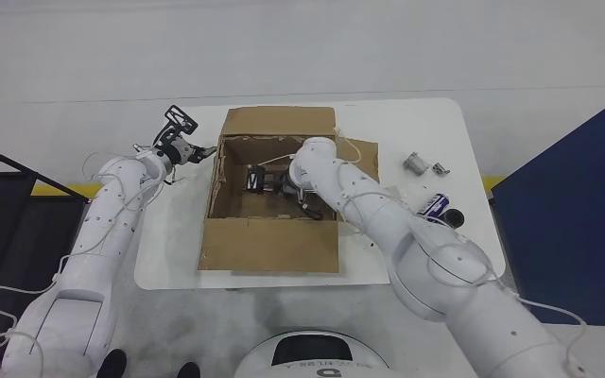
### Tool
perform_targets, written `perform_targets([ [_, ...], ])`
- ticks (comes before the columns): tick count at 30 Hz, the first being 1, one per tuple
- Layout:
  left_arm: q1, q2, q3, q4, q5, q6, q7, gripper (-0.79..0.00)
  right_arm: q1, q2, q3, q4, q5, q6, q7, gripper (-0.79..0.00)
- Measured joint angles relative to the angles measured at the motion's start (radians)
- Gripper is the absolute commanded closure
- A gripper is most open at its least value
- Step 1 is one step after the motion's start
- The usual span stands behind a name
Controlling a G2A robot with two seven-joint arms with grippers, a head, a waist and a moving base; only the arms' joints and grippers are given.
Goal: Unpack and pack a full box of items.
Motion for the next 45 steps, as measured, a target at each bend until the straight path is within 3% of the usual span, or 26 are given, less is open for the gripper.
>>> perform_targets([
  [5,0.0,0.0,0.0,0.0,0.0,0.0,0.0,-0.785,-0.029,0.018,0.0,-0.107,-0.046,0.044,0.049,0.0],
  [11,0.0,0.0,0.0,0.0,0.0,0.0,0.0,-0.785,-0.103,0.077,0.034,-0.323,-0.111,0.094,0.143,0.0],
  [17,0.0,0.0,0.0,0.0,0.0,0.0,0.0,-0.785,-0.242,0.176,0.14,-0.643,-0.216,0.178,0.31,0.0],
  [25,0.0,0.0,0.0,0.0,0.0,0.0,0.0,-0.785,-0.479,0.284,0.288,-1.102,-0.377,0.131,0.481,0.0],
  [29,0.0,0.0,0.0,0.0,0.0,0.0,0.0,-0.785,-0.544,0.303,0.306,-1.257,-0.469,0.135,0.503,0.0],
  [37,0.0,0.0,0.0,0.0,0.0,0.0,0.0,-0.785,-0.592,0.302,0.307,-1.371,-0.628,0.263,0.532,0.0],
  [45,0.0,0.0,0.0,0.0,0.0,0.0,0.0,-0.785,-0.7,0.324,0.442,-1.493,-0.648,0.314,0.549,0.0],
])
